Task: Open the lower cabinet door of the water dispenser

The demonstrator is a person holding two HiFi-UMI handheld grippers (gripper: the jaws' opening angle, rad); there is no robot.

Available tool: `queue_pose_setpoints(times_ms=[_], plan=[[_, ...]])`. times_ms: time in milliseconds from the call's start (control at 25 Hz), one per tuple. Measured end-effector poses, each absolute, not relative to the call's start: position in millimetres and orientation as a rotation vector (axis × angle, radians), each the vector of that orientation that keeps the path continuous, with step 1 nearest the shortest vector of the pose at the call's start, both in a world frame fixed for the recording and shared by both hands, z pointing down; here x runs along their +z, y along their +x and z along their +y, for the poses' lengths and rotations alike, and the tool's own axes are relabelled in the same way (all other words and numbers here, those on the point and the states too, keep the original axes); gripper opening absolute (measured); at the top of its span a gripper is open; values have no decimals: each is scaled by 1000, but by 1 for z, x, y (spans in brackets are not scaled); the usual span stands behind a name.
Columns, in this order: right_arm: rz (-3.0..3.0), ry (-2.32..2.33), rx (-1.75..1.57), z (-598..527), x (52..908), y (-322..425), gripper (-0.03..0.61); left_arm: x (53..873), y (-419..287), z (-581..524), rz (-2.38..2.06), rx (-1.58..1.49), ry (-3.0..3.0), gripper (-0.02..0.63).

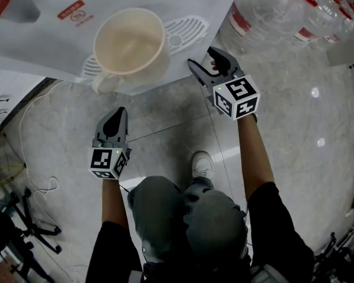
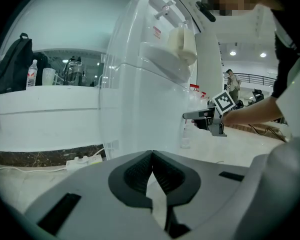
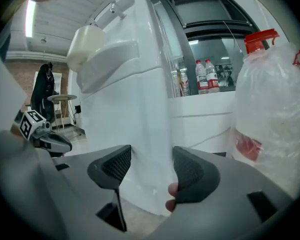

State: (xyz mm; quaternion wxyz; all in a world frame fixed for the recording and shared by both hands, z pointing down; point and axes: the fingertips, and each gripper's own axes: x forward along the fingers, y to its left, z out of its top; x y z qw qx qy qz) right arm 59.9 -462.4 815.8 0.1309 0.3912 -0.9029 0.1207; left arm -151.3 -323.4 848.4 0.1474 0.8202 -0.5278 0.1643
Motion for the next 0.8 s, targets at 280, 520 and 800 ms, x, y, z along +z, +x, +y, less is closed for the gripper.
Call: queue_pose_setpoints(times_ms=[280, 520, 800], plan=[[-2612, 1122, 342, -465, 817, 59, 275, 849, -148, -321, -1505, 479, 2373, 11], [-2579, 1134, 332, -465, 816, 59, 276, 852, -141, -315, -1494, 478, 2382, 11], [-2554, 1161, 326, -462, 816, 59, 270, 853, -138, -311, -1480, 466, 2382, 11]])
